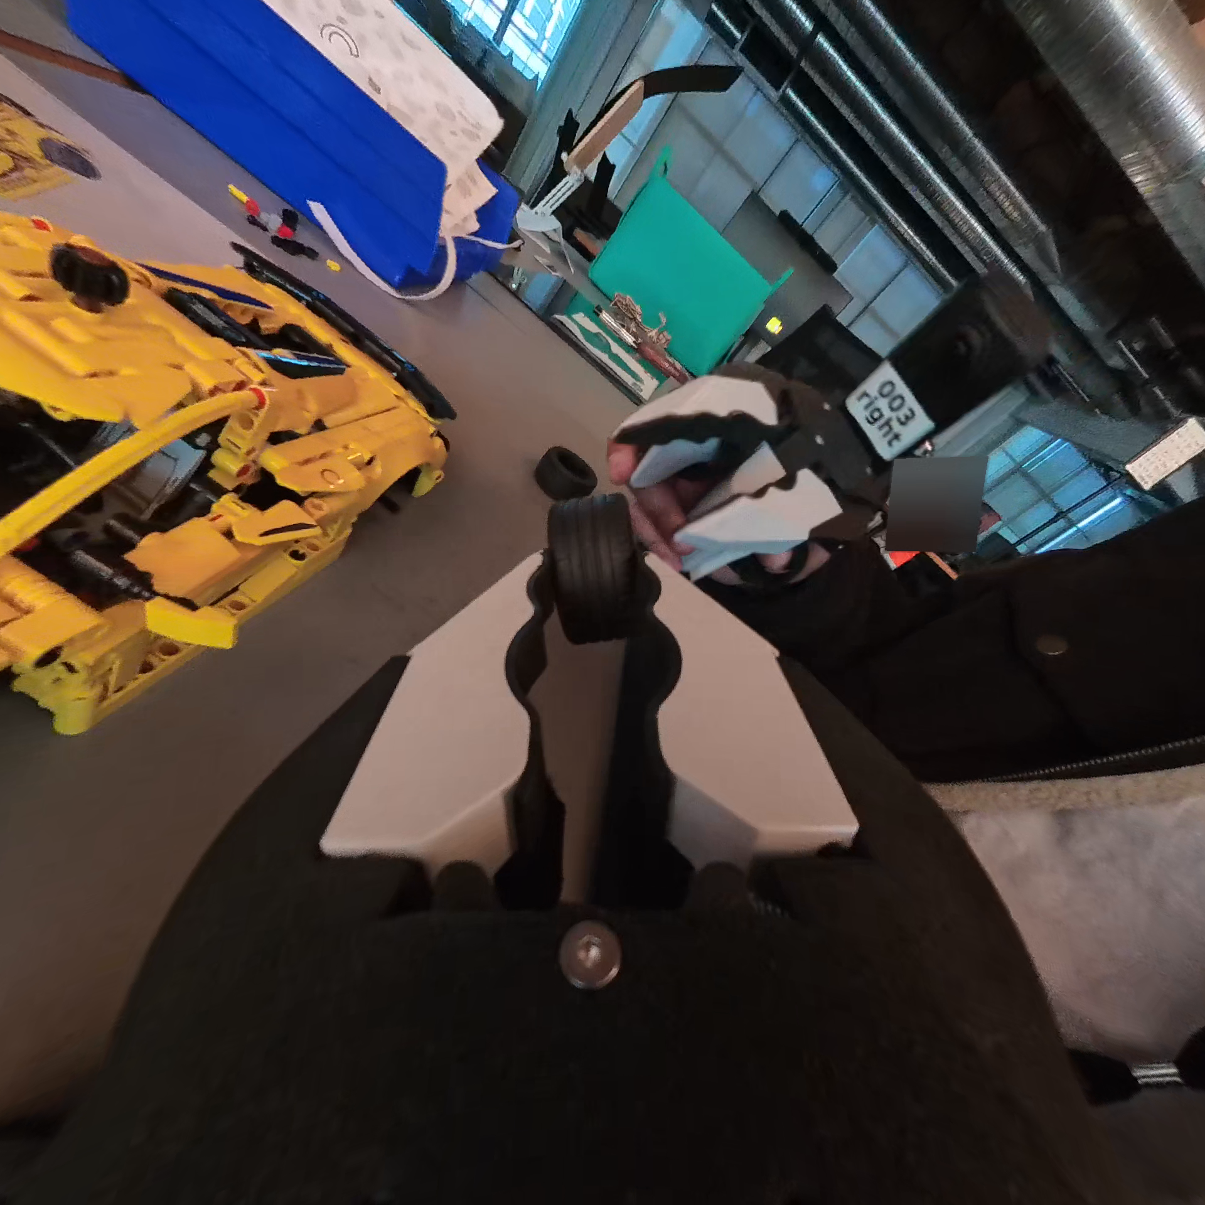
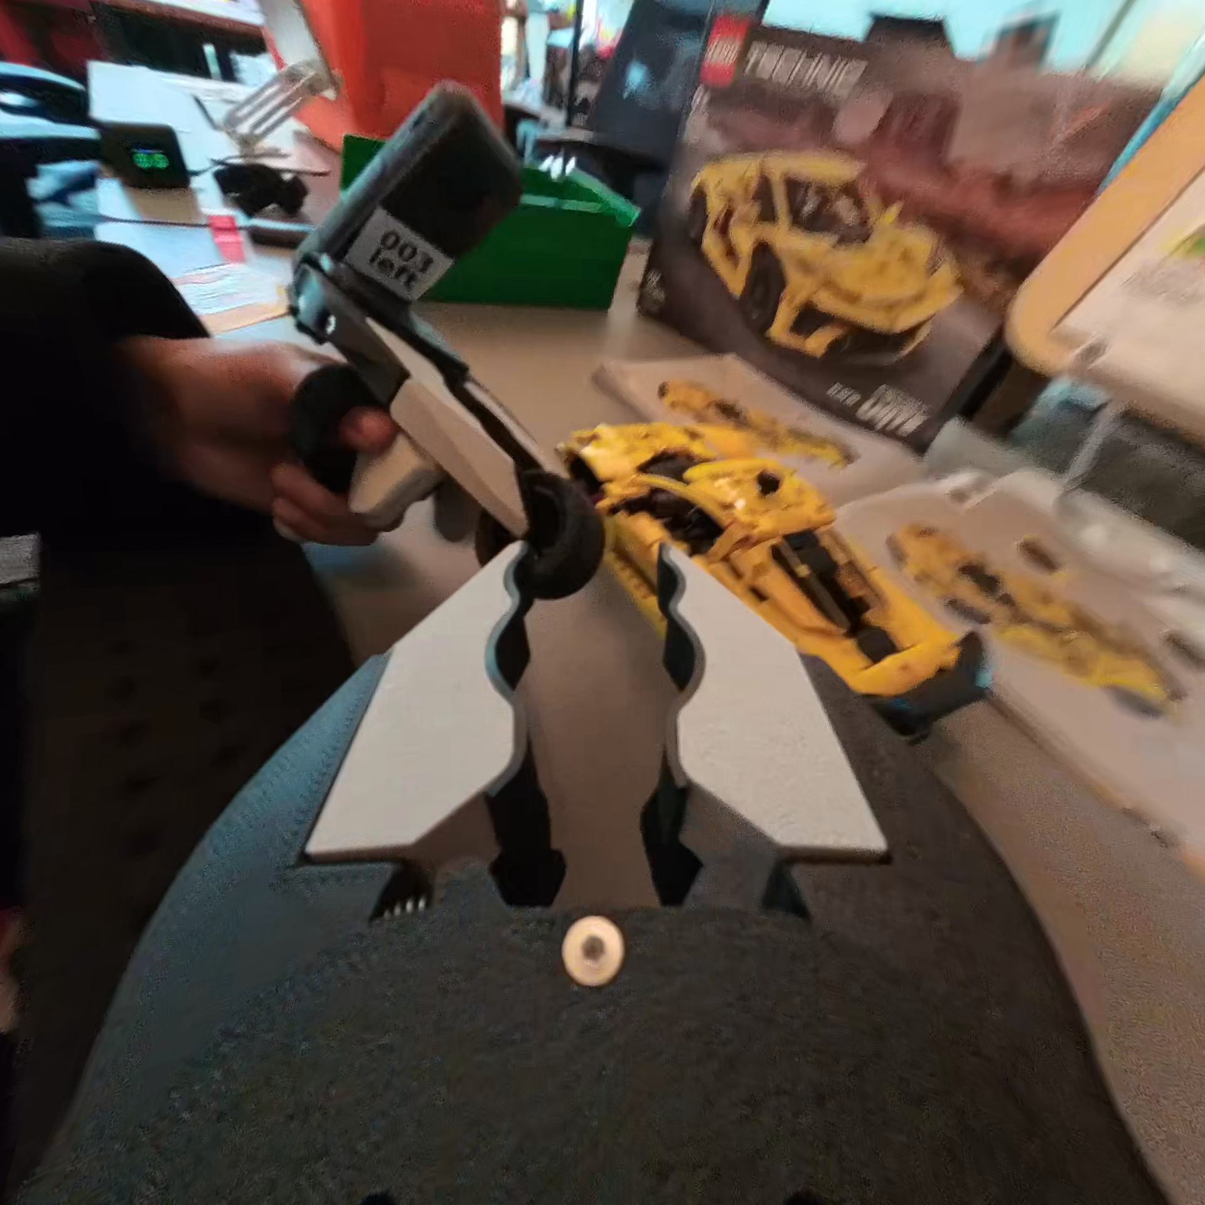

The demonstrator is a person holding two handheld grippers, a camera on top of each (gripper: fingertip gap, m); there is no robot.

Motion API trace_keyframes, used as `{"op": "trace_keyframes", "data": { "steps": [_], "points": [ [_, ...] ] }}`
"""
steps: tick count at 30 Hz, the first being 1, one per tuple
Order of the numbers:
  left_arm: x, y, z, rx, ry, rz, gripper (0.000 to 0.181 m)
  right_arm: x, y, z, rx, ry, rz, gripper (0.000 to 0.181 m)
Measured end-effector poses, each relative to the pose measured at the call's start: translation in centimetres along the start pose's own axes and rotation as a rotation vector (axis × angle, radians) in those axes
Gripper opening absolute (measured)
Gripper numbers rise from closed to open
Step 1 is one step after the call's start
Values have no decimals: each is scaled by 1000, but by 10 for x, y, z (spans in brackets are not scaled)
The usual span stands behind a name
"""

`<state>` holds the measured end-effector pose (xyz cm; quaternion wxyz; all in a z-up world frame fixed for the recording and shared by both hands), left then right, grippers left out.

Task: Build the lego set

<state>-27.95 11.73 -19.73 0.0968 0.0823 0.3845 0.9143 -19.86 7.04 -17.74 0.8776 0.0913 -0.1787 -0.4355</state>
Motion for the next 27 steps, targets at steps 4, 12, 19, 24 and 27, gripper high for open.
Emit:
{"op": "trace_keyframes", "data": {
  "steps": [4, 12, 19, 24, 27],
  "points": [
    [-5, 6, -6, -47, -49, -15, 24, -11, -10, -5, -103, -4, 88, 16],
    [1, 38, -4, -78, 5, -226, 23, 4, -19, 13, -469, 130, 413, 7],
    [5, 56, -5, -60, 11, -371, 21, 10, -20, 26, -694, 220, 593, 7],
    [7, 51, 0, -7, 48, -372, 21, 5, -15, 28, -674, 247, 502, 8],
    [7, 47, 2, 8, 54, -351, 21, 8, -10, 28, -436, 243, 295, 16]
  ]
}}
Point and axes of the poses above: each gripper's, where its closed fingertips meet, x back along the fingers, z out of its top, y = z × x across the jaws, the point moved 4 cm from there along x, back along the fingers, and after that the axes turned 9 degrees about x, right-handed, at the moved point
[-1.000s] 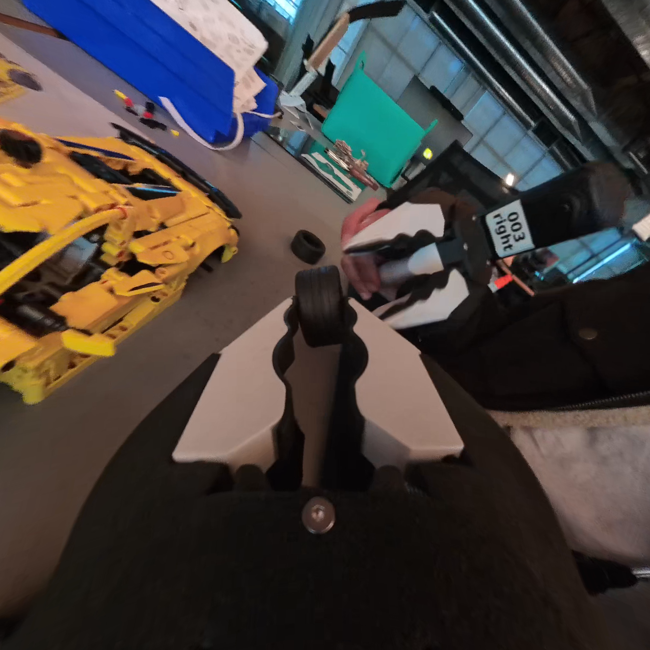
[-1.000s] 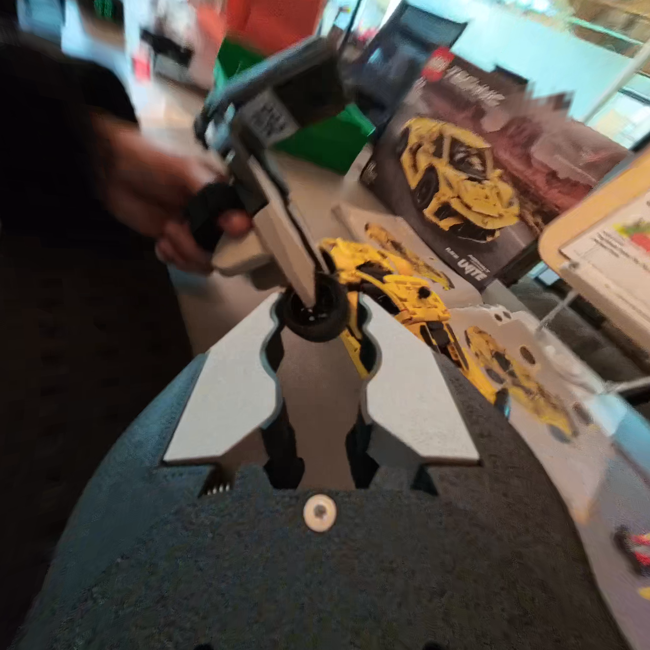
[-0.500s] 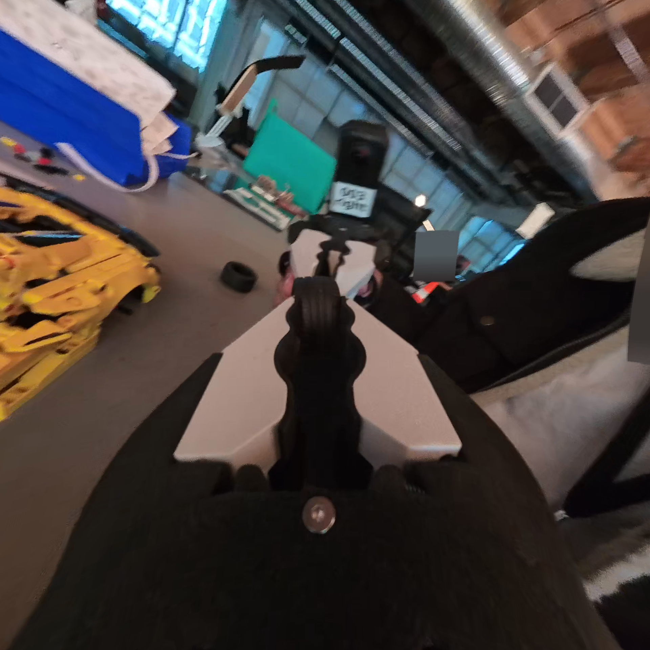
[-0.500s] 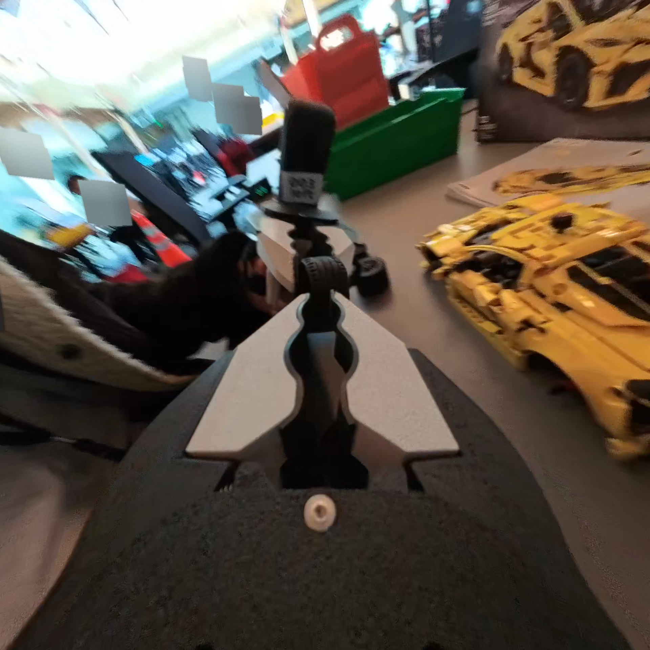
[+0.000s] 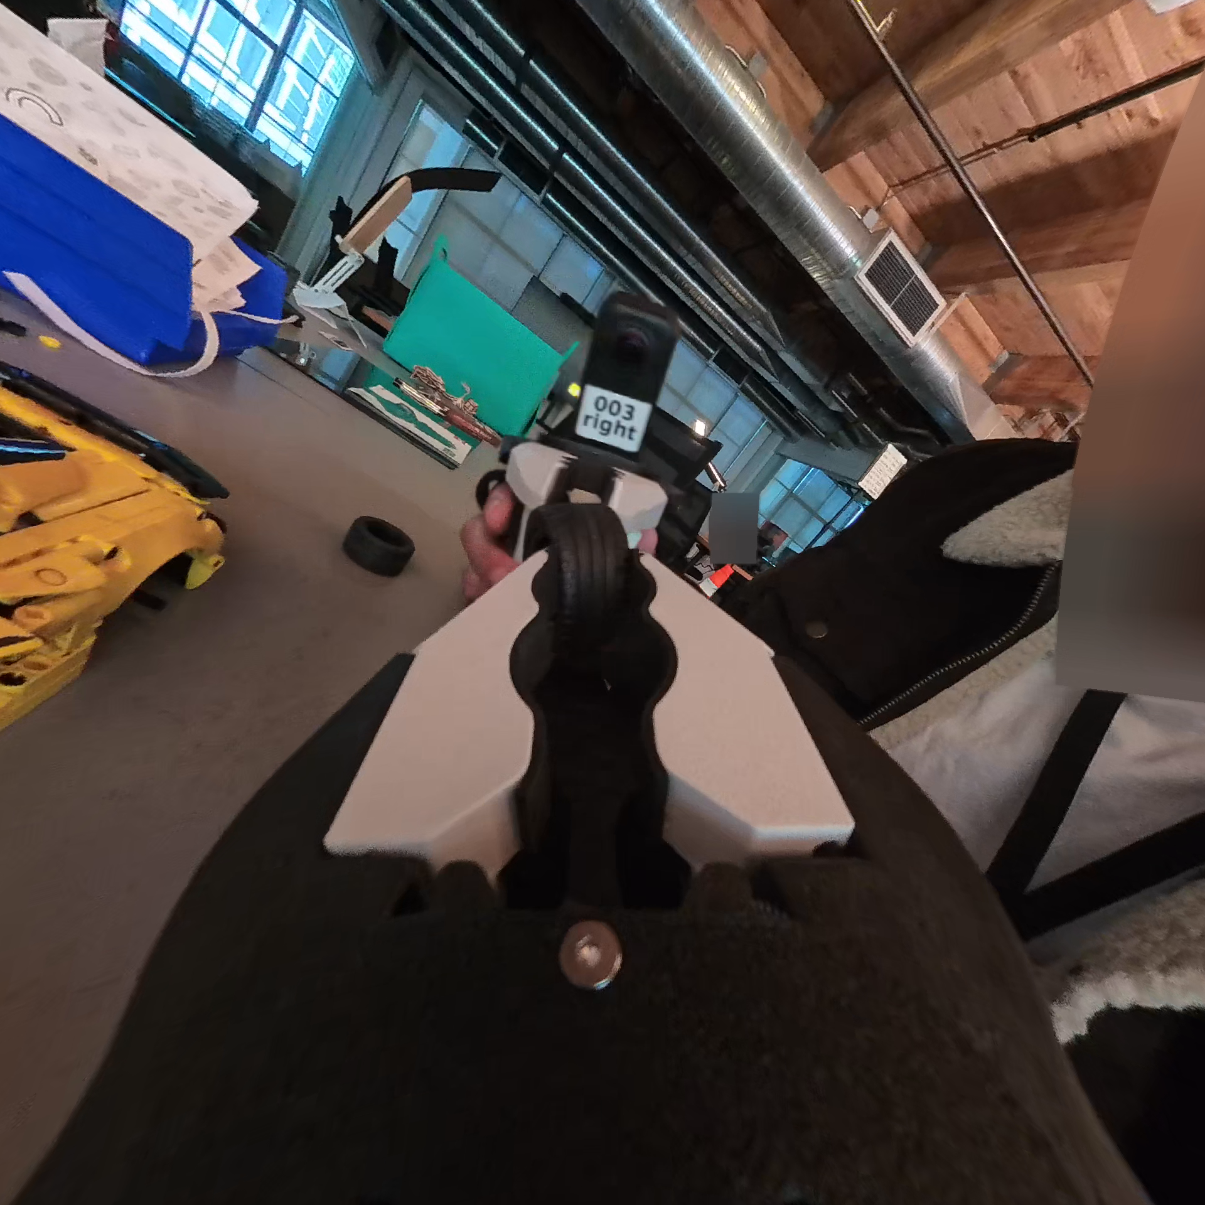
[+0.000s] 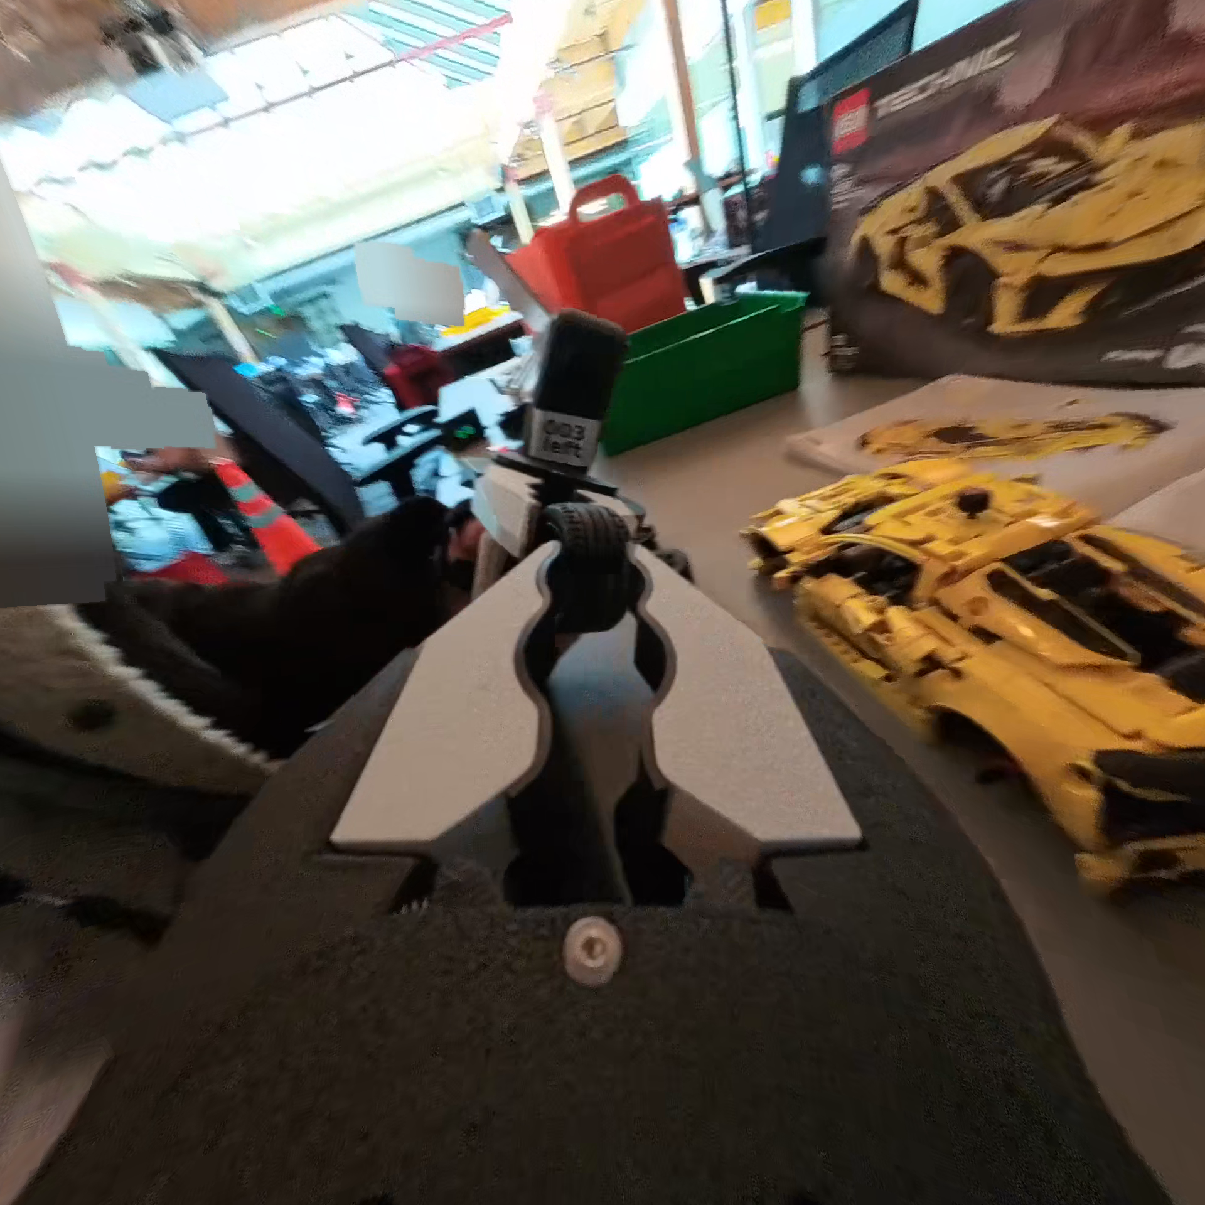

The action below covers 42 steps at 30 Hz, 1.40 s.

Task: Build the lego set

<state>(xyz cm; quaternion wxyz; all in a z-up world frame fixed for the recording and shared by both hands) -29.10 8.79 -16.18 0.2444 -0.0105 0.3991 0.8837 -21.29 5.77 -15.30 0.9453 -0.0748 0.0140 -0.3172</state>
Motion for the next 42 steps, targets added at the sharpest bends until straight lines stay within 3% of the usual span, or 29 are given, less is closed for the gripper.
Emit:
{"op": "trace_keyframes", "data": {
  "steps": [2, 4, 6, 22, 26, 34, 42],
  "points": [
    [0, 0, 0, 5, -1, -4, 21, -4, 4, -9, 0, -34, -27, 36],
    [-1, 4, -1, -2, -9, -30, 21, -10, 0, -16, -120, -66, 77, 51],
    [-2, 5, -3, -6, -21, -30, 21, -9, -8, -14, -177, -80, 170, 23],
    [-8, 27, -10, -90, -76, -160, 22, 0, -24, 1, -505, -13, 454, 19],
    [-7, 22, -7, -53, -52, -133, 21, -2, -17, 0, -605, 1, 449, 21],
    [-2, 13, -2, 30, -10, -113, 21, 1, -2, 1, -443, 59, 293, 27],
    [-4, 11, -4, 38, -20, -102, 22, -2, -8, -2, -429, 4, 311, 21]
  ]
}}
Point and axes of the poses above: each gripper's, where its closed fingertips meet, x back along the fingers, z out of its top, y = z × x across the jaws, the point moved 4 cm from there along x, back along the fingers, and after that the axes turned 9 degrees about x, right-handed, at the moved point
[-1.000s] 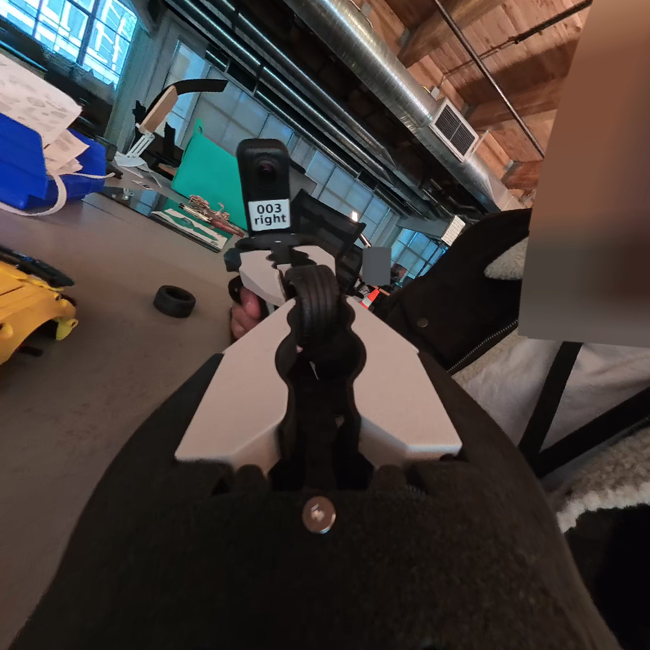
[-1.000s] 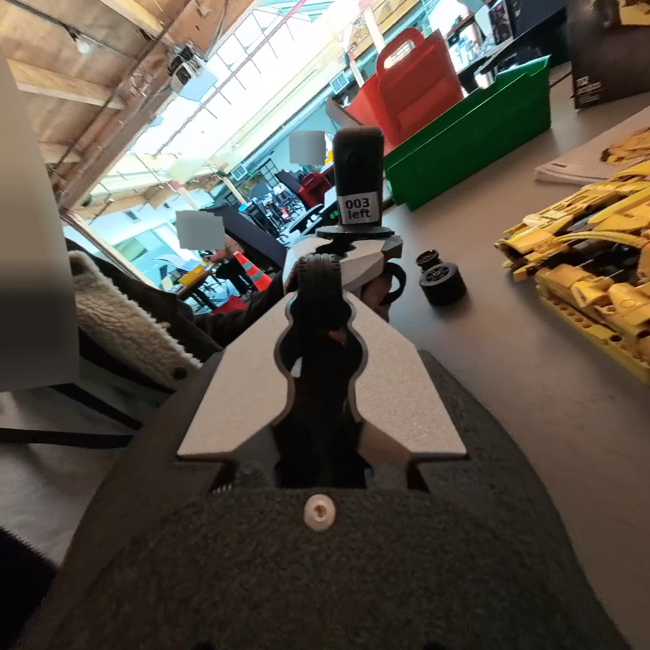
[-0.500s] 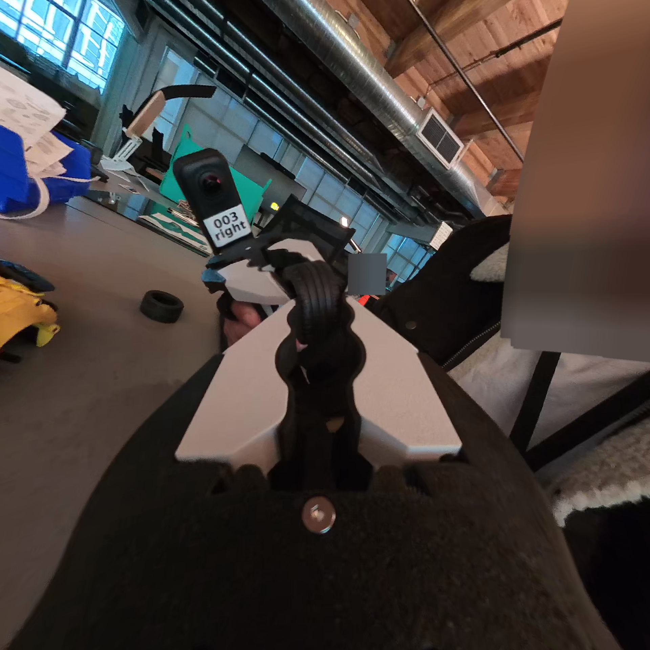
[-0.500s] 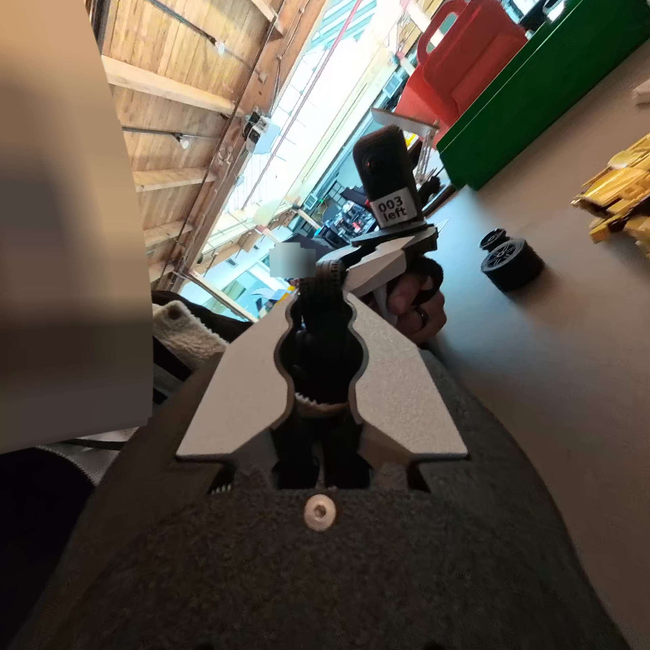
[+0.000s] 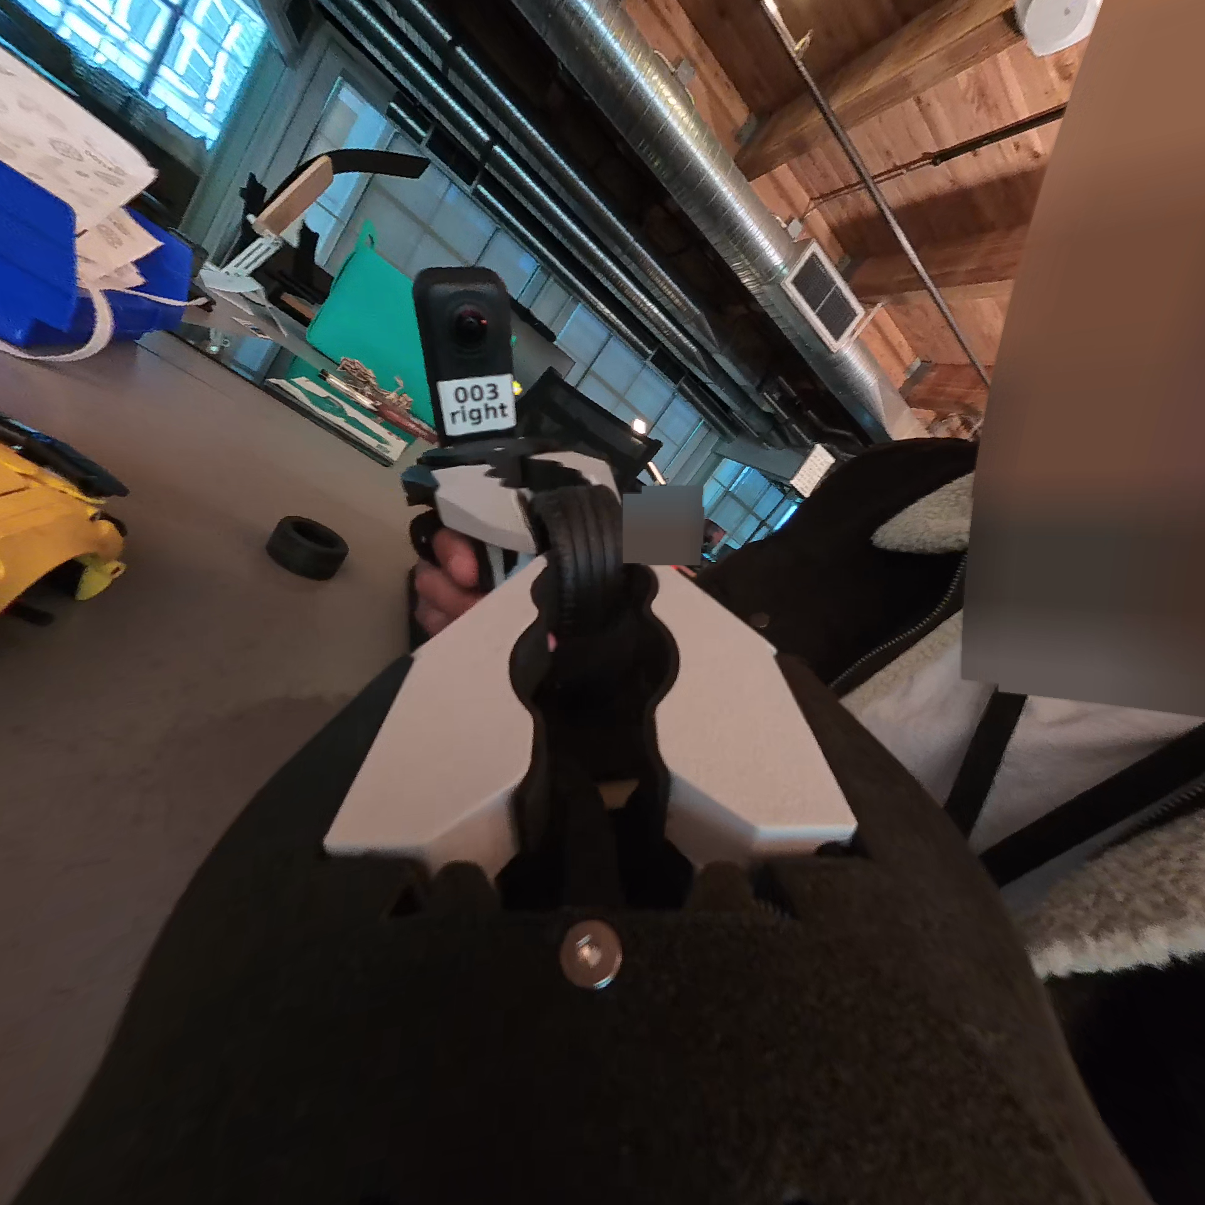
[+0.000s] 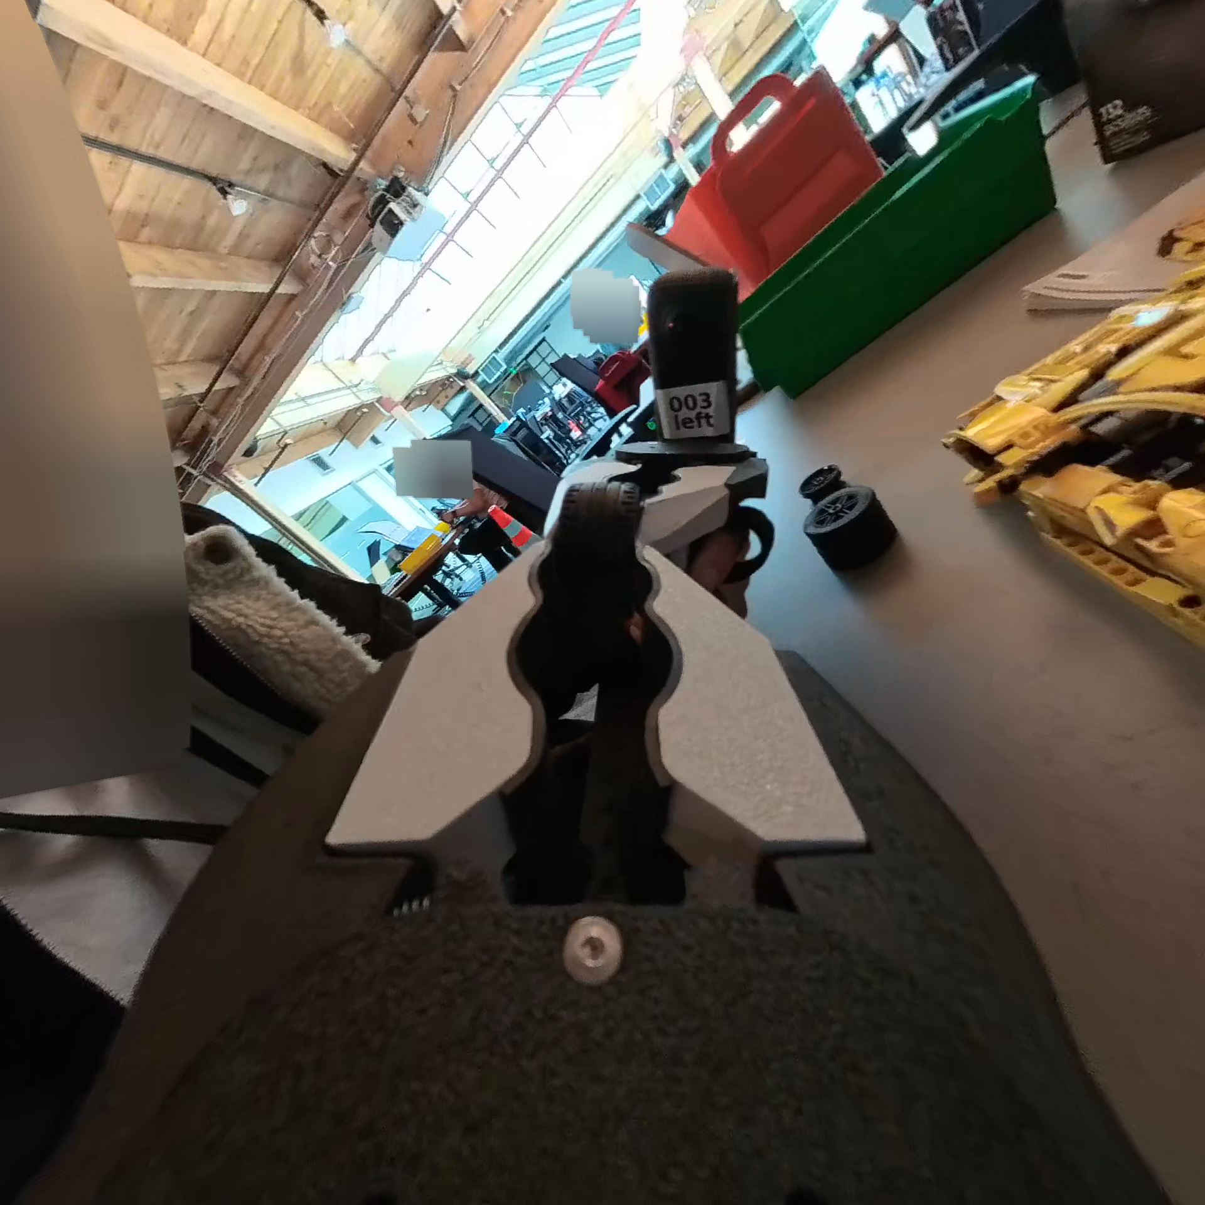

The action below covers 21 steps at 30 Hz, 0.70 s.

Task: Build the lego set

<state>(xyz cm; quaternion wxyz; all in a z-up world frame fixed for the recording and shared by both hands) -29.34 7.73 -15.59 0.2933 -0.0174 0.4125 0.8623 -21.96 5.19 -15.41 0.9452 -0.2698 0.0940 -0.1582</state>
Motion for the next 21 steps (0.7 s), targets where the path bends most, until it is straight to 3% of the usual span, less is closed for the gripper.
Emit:
{"op": "trace_keyframes", "data": {
  "steps": [5, 10, 14, 21],
  "points": [
    [8, -34, 7, -110, 32, 337, 27, 10, 26, -2, 52, -40, -235, 19],
    [10, -37, 8, -208, 21, 435, 26, 11, 33, -5, 13, -61, -259, 20],
    [10, -42, 6, -321, 2, 568, 24, 13, 43, -9, -128, -38, -268, 20],
    [9, -54, 3, -346, -40, 700, 21, 16, 51, -12, -25, -72, -427, 20]
  ]
}}
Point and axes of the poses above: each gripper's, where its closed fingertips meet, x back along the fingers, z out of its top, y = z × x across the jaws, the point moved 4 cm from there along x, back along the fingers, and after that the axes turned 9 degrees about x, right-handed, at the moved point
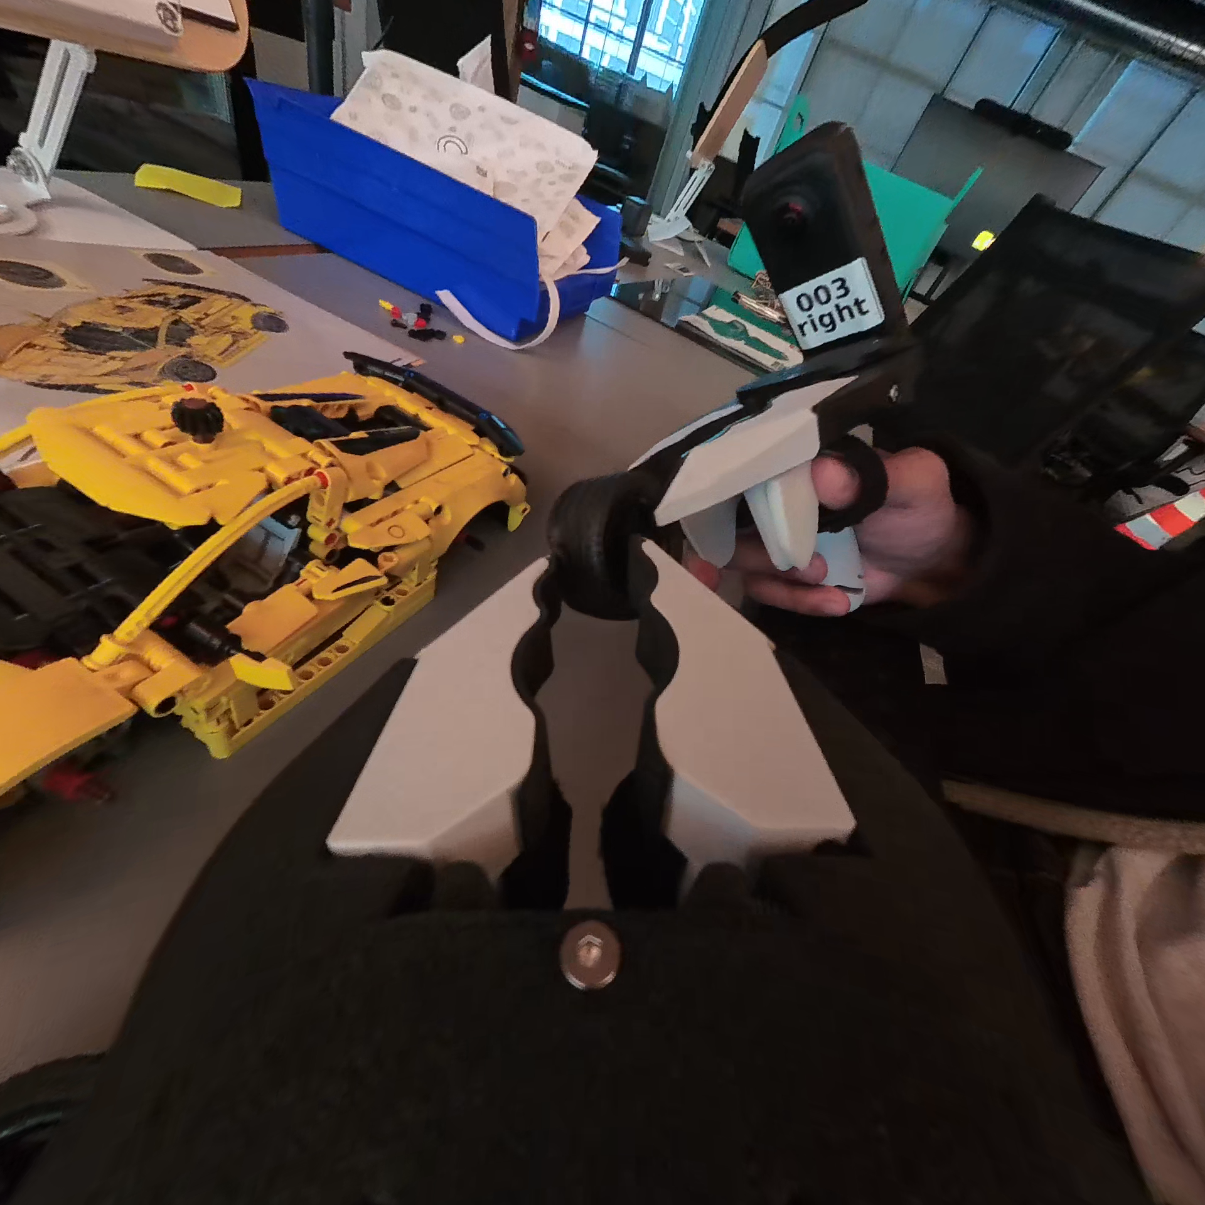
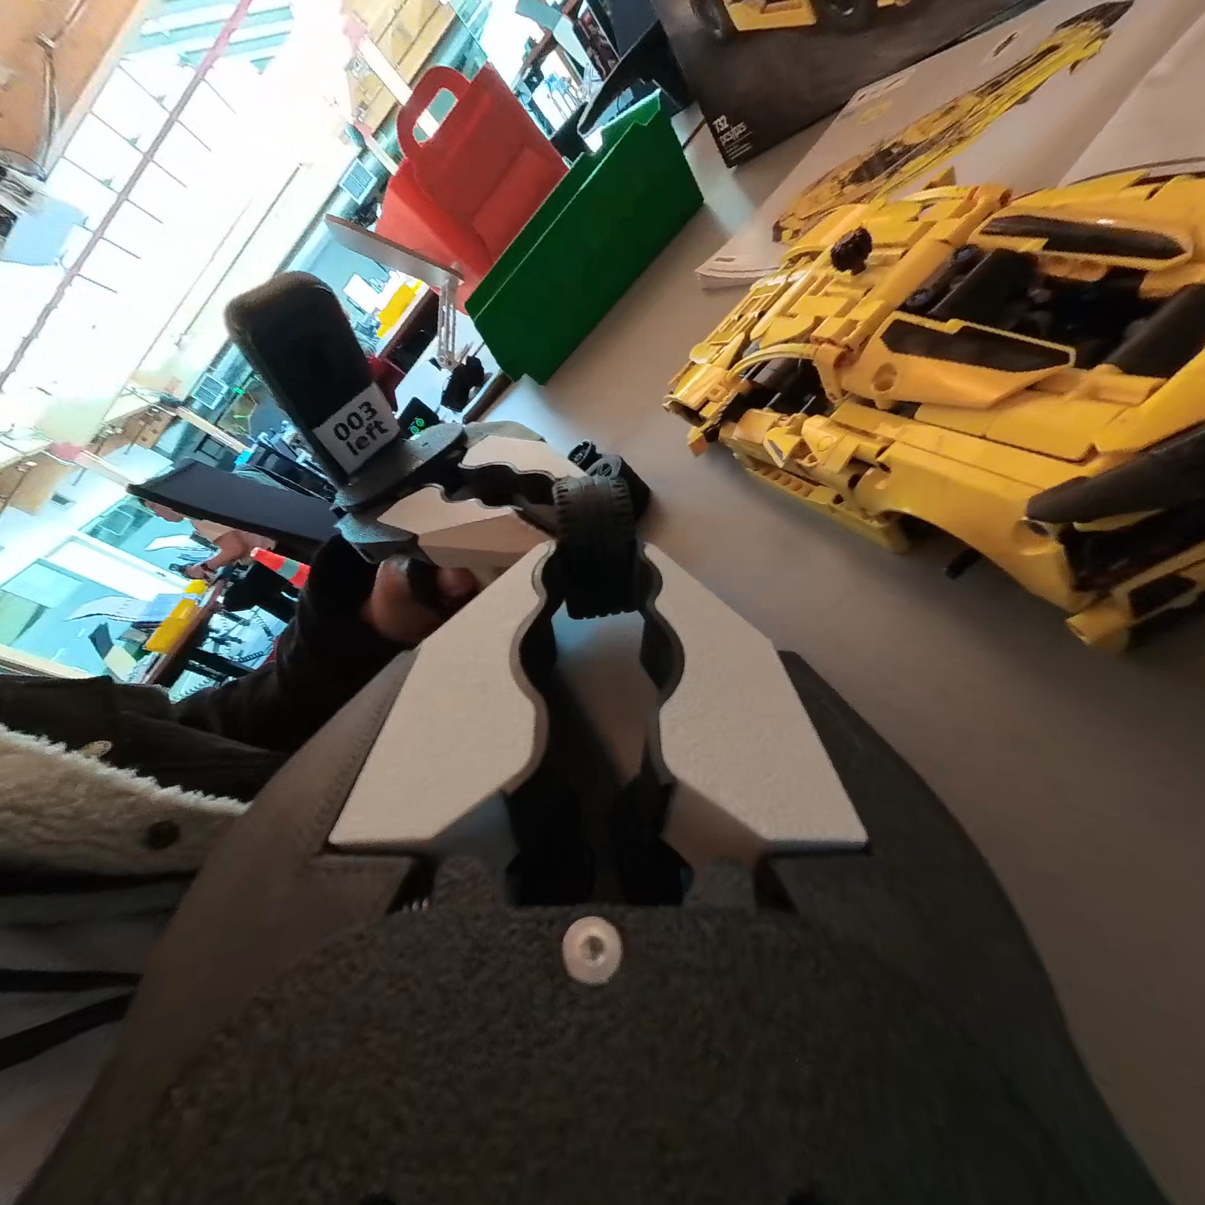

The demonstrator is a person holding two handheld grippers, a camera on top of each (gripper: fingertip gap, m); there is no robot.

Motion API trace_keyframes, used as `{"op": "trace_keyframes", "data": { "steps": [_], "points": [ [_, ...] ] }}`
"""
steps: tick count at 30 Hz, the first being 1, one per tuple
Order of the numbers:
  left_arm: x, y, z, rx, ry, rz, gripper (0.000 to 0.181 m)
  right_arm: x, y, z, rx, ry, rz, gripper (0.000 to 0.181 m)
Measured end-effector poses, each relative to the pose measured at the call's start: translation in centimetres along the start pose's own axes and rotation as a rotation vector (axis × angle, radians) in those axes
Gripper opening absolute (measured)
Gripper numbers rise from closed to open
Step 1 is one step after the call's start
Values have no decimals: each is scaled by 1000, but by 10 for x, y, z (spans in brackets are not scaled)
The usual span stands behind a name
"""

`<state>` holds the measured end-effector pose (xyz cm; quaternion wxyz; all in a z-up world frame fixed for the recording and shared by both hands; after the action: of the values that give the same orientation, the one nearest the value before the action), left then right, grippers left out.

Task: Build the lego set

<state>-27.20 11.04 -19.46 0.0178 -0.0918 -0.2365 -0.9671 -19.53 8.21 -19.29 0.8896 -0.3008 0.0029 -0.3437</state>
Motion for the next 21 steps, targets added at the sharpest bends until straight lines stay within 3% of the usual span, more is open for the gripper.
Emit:
{"op": "trace_keyframes", "data": {
  "steps": [7, 13, 16, 21],
  "points": [
    [7, 12, 12, 118, 93, -201, 25, 7, -12, 7, -148, 44, 231, 19],
    [8, 14, 12, 214, 91, -299, 25, 9, -17, 7, -192, 44, 307, 18],
    [7, 8, 11, 260, 79, -282, 24, 5, -13, 7, -131, 45, 234, 19],
    [9, -3, 12, 339, 92, -259, 23, 0, -9, 9, 198, 115, 49, 26]
  ]
}}
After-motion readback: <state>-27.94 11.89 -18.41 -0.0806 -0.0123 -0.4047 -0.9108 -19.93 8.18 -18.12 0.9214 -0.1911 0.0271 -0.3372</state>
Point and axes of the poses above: each gripper's, where its closed fingertips meet, x back along the fingers, z out of its top, y = z × x across the jaws, the point moved 4 cm from there along x, back along the fingers, and after that the axes turned 9 degrees about x, right-handed, at the moved point
